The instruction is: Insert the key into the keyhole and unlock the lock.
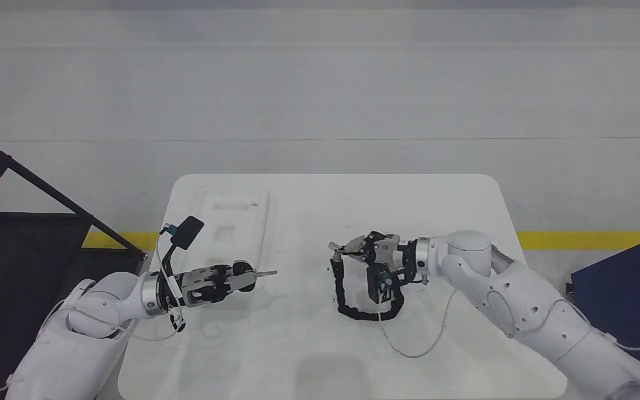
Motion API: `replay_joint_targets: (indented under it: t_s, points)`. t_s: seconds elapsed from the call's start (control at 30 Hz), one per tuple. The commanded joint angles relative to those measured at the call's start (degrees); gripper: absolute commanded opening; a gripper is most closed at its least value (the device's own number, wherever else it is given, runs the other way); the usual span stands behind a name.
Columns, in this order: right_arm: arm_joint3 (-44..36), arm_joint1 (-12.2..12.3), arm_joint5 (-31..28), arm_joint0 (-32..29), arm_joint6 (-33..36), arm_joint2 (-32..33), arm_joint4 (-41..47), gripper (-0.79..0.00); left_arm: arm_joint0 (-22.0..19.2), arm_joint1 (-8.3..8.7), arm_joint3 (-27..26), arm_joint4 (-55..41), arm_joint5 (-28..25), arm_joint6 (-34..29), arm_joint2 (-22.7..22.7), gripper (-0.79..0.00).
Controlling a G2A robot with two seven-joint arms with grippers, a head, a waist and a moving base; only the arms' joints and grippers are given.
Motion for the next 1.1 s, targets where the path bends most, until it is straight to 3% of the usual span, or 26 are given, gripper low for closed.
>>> replay_joint_targets:
  t_s: [0.0, 0.2, 0.33, 0.5, 1.07]
  points:
    - [-1.31, 1.24, 2.65, -1.84, -4.19, 2.18, -1.21, -0.785, 0.00, 0.00, 0.00, 0.00, 0.00, 0.00, 0.00, -0.785]
    - [-6.31, 4.36, 9.40, -8.03, -7.53, 8.24, -5.17, -0.785, 0.00, 0.00, 0.00, 0.00, 0.00, 0.00, 0.00, -0.785]
    - [-9.44, 6.05, 17.87, -12.77, -8.74, 13.20, -6.50, -0.785, 0.00, 0.00, 0.00, 0.00, 0.00, 0.00, 0.00, -0.785]
    - [-15.50, 7.95, 25.27, -18.68, -6.58, 18.63, -12.69, -0.785, 0.00, 0.00, 0.00, 0.00, 0.00, 0.00, 0.00, -0.785]
    - [-15.50, 7.95, 25.27, -18.68, -6.58, 18.63, -12.69, -0.785, 0.00, 0.00, 0.00, 0.00, 0.00, 0.00, 0.00, -0.785]
